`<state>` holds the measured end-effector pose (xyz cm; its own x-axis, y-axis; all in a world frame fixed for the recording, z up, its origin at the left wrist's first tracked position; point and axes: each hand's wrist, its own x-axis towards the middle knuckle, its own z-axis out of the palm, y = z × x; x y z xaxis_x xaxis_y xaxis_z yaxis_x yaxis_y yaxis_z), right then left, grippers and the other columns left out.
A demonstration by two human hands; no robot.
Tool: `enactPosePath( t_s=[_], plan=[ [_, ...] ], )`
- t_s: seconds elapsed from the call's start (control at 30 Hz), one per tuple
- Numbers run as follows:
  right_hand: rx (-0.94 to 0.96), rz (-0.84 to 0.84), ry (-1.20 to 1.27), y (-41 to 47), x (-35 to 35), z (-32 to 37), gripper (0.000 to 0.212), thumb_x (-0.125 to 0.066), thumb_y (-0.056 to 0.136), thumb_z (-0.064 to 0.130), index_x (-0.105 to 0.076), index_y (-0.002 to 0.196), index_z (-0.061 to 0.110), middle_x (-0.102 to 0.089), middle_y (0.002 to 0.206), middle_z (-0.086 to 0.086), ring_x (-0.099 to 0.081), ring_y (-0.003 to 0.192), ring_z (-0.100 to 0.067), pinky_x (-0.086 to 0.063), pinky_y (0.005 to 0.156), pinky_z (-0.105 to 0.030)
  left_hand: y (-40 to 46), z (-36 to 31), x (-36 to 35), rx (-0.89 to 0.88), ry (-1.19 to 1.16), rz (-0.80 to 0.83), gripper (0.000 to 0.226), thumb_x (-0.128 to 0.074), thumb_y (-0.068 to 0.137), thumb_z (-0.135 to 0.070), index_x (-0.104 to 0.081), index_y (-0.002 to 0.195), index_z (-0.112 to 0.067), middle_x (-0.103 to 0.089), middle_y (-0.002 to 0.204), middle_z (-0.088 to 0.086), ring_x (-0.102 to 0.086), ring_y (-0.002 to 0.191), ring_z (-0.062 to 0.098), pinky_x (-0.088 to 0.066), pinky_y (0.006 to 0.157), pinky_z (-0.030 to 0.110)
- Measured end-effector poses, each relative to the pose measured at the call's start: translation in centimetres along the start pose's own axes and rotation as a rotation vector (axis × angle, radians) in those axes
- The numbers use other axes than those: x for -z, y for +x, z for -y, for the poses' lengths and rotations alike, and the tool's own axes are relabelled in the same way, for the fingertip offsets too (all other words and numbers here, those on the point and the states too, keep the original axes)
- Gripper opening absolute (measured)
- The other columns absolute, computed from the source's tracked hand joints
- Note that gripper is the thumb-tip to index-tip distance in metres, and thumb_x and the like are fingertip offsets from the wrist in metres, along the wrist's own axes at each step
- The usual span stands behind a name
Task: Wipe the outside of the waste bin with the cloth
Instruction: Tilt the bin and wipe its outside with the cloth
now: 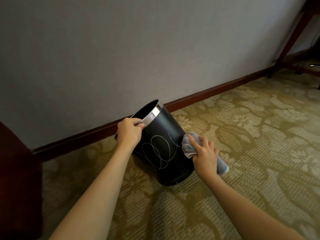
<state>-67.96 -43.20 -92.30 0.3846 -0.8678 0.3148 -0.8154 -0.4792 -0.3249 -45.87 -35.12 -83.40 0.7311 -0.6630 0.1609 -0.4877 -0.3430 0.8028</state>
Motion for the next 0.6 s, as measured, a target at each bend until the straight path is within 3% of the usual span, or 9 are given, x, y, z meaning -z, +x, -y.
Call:
enactPosePath(
  t_s=[0.17, 0.3, 0.43, 0.6],
  plan=[
    [-0.105, 0.069, -0.055, -0.4, -0.4, -1.3, 0.065, -0.047, 0.087, 0.007, -0.037, 0.143, 0.038, -0.042, 0.135, -0.006, -0.037, 0.118, -0.028, -0.031, 0.096, -0.043, -0.3, 0.4, 0.6, 0.019, -0.005, -0.021, 0.016, -0.065, 0.086, -0.013, -0.072, 0.099, -0.011, -0.063, 0.087, -0.004, -0.053, 0.083, 0.012, -0.040, 0.072, 0.026],
    [-0.153, 0.041, -0.008, 0.7, 0.1, 0.8, 0.063, -0.046, 0.086, 0.007, -0.040, 0.141, 0.036, -0.041, 0.131, -0.007, -0.036, 0.115, -0.029, -0.029, 0.094, -0.045, -0.9, 0.4, 0.4, -0.026, -0.008, -0.007, 0.013, -0.064, 0.086, -0.012, -0.072, 0.095, -0.012, -0.062, 0.082, -0.008, -0.055, 0.078, 0.009, -0.035, 0.060, 0.012],
    [-0.041, -0.025, 0.089, 2.3, 1.2, 3.9, 0.063, -0.049, 0.085, 0.008, -0.042, 0.141, 0.036, -0.042, 0.133, -0.008, -0.036, 0.117, -0.028, -0.028, 0.095, -0.043, -1.3, 0.5, 0.2, -0.046, -0.015, -0.014, 0.010, -0.062, 0.087, -0.013, -0.072, 0.090, -0.012, -0.065, 0.082, -0.004, -0.057, 0.079, 0.012, -0.034, 0.059, 0.014],
    [0.128, -0.096, 0.083, 3.5, 1.7, 7.0, 0.067, -0.054, 0.081, 0.010, -0.042, 0.141, 0.036, -0.044, 0.133, -0.010, -0.041, 0.112, -0.031, -0.030, 0.091, -0.044, -1.5, 0.5, 0.3, -0.053, -0.003, -0.025, 0.011, -0.062, 0.087, -0.013, -0.071, 0.081, -0.014, -0.060, 0.071, -0.009, -0.053, 0.069, 0.003, -0.029, 0.055, 0.010]
  ],
)
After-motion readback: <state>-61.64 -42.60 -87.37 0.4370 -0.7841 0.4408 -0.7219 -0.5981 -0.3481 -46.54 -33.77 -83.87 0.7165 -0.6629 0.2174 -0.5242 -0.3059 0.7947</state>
